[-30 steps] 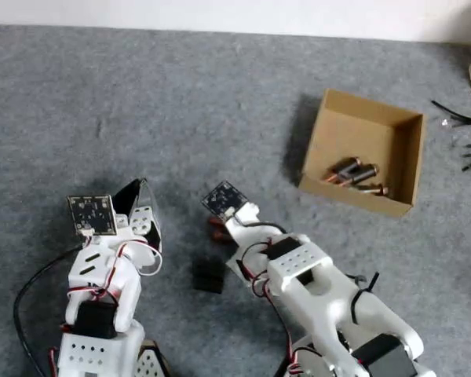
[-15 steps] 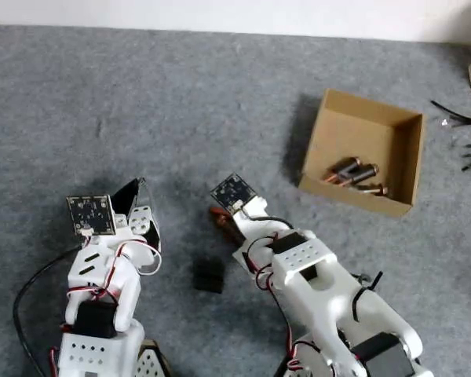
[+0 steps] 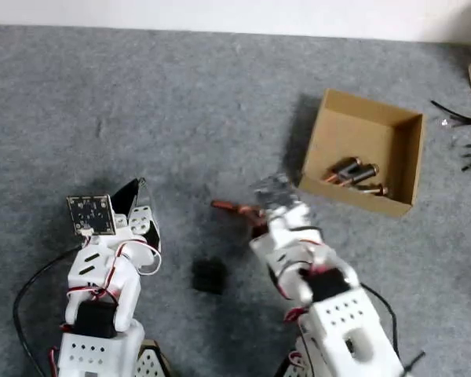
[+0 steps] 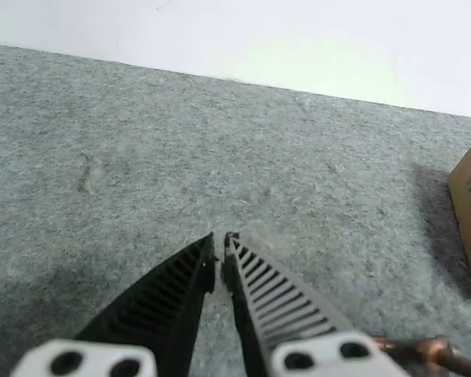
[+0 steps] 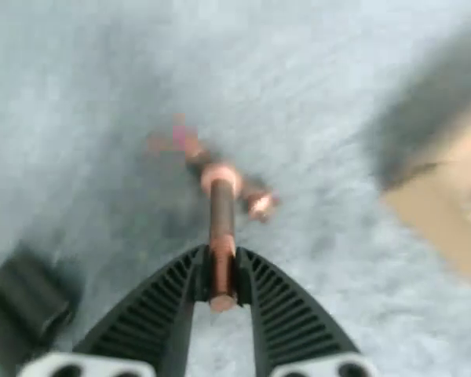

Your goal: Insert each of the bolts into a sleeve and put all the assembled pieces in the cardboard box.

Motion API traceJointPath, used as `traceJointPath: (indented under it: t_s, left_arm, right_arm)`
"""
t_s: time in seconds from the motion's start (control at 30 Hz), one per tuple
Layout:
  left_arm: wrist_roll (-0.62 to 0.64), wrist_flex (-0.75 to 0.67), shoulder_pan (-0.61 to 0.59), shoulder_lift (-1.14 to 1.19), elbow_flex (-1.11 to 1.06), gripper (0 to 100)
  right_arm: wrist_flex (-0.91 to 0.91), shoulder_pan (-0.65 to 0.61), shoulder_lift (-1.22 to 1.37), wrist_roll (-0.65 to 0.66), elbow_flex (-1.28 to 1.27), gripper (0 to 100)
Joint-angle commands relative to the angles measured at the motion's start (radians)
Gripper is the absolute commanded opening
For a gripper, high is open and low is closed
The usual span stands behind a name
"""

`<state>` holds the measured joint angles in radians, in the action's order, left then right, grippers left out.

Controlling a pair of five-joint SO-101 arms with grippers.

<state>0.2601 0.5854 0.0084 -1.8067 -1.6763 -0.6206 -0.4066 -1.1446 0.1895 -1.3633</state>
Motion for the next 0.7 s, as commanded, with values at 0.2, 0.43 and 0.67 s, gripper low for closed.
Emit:
traceJointPath:
  t_s: [0.2, 0.43, 0.67]
  left_arm:
    - [-0.018, 0.0, -0.005, -0.008, -0.019, 4]
    - [-0.018, 0.0, -0.004, -0.008, -0.019, 4]
    - [-0.018, 0.0, -0.004, -0.008, -0.019, 4]
  right_arm:
    - [-0.104, 0.082, -0.257, -0.028, -0.054, 0.5]
    - [-0.145, 0.205, -0.321, -0.028, -0.058, 0.5]
    - [-0.145, 0.213, -0.325, -0.028, -0.064, 1.0]
